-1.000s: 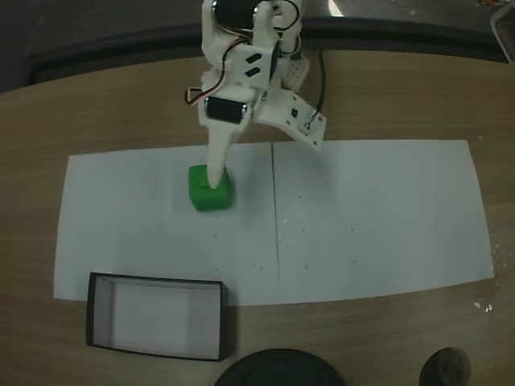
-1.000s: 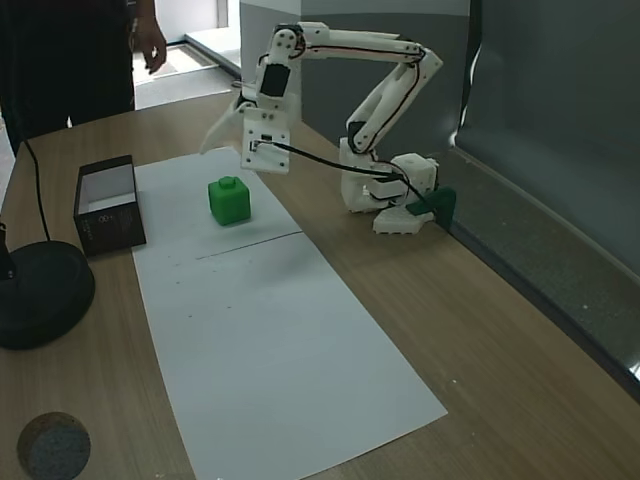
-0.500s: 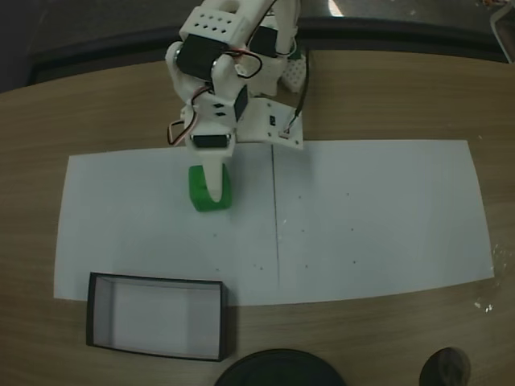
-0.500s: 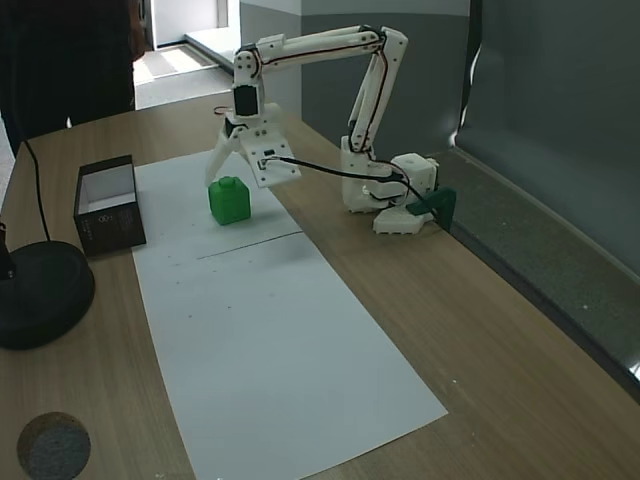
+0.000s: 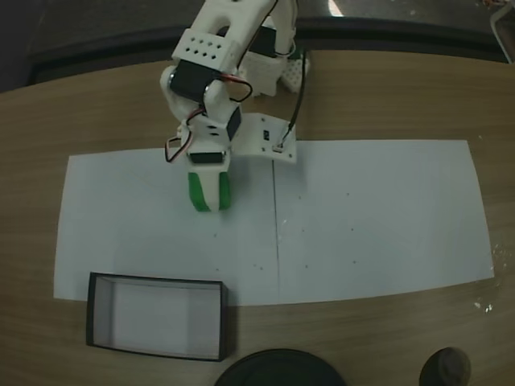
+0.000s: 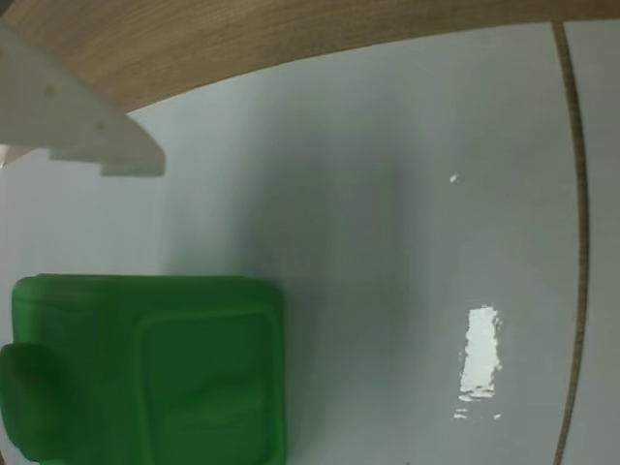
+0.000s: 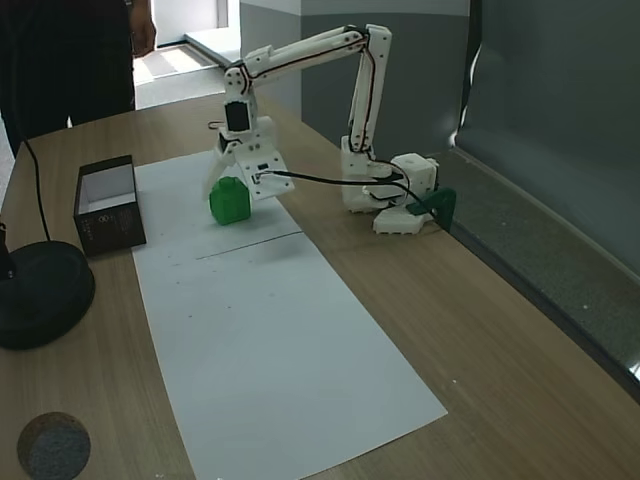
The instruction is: Grab a green square and put it in the box.
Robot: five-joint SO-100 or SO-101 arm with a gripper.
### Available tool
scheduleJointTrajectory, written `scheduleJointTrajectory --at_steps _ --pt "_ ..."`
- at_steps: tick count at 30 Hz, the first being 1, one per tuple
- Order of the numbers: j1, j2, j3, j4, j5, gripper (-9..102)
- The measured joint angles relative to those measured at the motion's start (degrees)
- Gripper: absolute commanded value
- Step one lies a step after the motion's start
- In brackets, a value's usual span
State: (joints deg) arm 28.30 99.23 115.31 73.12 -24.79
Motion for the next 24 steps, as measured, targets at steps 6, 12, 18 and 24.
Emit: scheduleJointTrajectory --at_steps 6,12,18,24 --pt "-0.4 -3.8 -0.1 -4.1 -1.8 27" --pt "-0.5 -6.3 -2.4 -7.1 -3.9 20" --pt "-0.4 -6.9 -5.2 -5.9 -4.0 20" --pt "-1.7 -6.9 -23.0 7.4 -0.3 20"
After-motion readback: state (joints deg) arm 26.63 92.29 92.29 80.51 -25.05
